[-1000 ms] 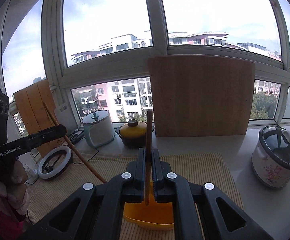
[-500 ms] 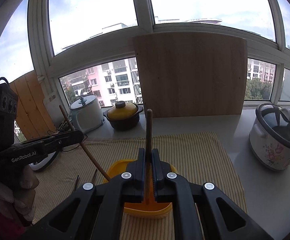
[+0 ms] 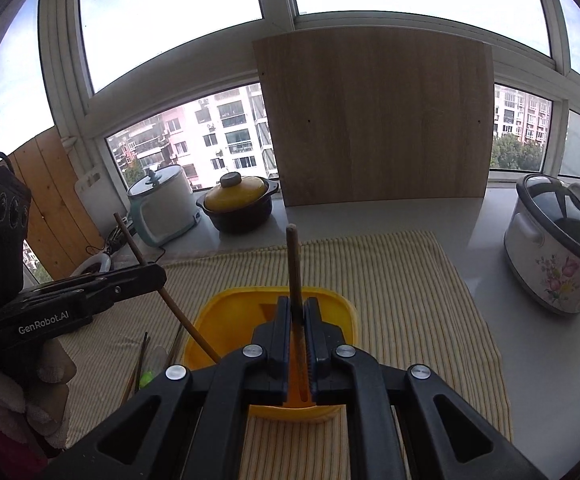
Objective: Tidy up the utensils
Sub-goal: 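Open the left tool to drop the chopstick into the container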
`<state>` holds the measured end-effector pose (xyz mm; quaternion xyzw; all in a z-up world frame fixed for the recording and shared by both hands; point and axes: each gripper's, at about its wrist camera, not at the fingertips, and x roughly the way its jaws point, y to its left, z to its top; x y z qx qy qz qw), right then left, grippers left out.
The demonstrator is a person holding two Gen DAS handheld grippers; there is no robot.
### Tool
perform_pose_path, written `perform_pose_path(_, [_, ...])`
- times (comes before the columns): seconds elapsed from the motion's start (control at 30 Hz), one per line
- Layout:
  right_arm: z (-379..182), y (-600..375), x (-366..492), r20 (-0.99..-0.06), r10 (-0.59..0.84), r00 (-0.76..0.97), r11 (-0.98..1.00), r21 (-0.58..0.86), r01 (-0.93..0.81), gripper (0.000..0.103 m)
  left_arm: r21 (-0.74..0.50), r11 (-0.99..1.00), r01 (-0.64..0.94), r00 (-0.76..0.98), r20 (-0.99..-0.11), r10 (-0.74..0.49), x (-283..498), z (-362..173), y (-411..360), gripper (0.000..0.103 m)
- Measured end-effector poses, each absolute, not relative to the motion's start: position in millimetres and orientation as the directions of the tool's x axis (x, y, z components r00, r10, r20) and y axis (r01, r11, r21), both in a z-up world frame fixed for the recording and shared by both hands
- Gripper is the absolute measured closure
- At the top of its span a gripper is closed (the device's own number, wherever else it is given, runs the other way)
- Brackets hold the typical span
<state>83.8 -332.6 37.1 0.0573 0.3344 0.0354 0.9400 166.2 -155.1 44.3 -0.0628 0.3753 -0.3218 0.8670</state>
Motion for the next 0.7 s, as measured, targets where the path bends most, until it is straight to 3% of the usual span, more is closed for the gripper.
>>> perform_pose_path(0.03, [37.9,-331.9,82.7,-0.621,0.104,0.777,0.991,0.13,-0.029,0.087,-0.35,0.784,0.512,0.509,-0.611,-0.606,165.7,44.7,-154.6,0.098])
perform_pose_path(0.07, [39.7,-331.3,81.7,-0.613,0.099,0.784,0.992,0.127,-0.026,0.072,-0.349,0.783,0.514,0.509,-0.611,-0.606,164.7,45.6,-154.6,0.095])
perform_pose_path(0.13, [43.7,-330.8,78.4,-0.6,0.092,0.795,0.992,0.125,-0.02,0.065,-0.346,0.783,0.516,0.517,-0.603,-0.607,162.3,48.4,-152.2,0.07])
perform_pose_path(0.3, [52.7,-325.9,71.1,-0.571,0.07,0.818,0.995,0.101,-0.015,0.041,-0.342,0.784,0.518,0.54,-0.58,-0.61,155.6,56.2,-142.9,0.069])
perform_pose_path(0.47, [61.5,-315.7,66.0,-0.547,0.055,0.835,0.997,0.075,-0.016,0.031,-0.34,0.784,0.519,0.55,-0.57,-0.611,151.9,59.8,-131.9,0.069])
perform_pose_path(0.7, [66.1,-296.4,61.0,-0.538,0.077,0.84,0.997,0.062,-0.052,0.028,-0.323,0.801,0.504,0.579,-0.562,-0.591,145.2,64.3,-107.5,0.069])
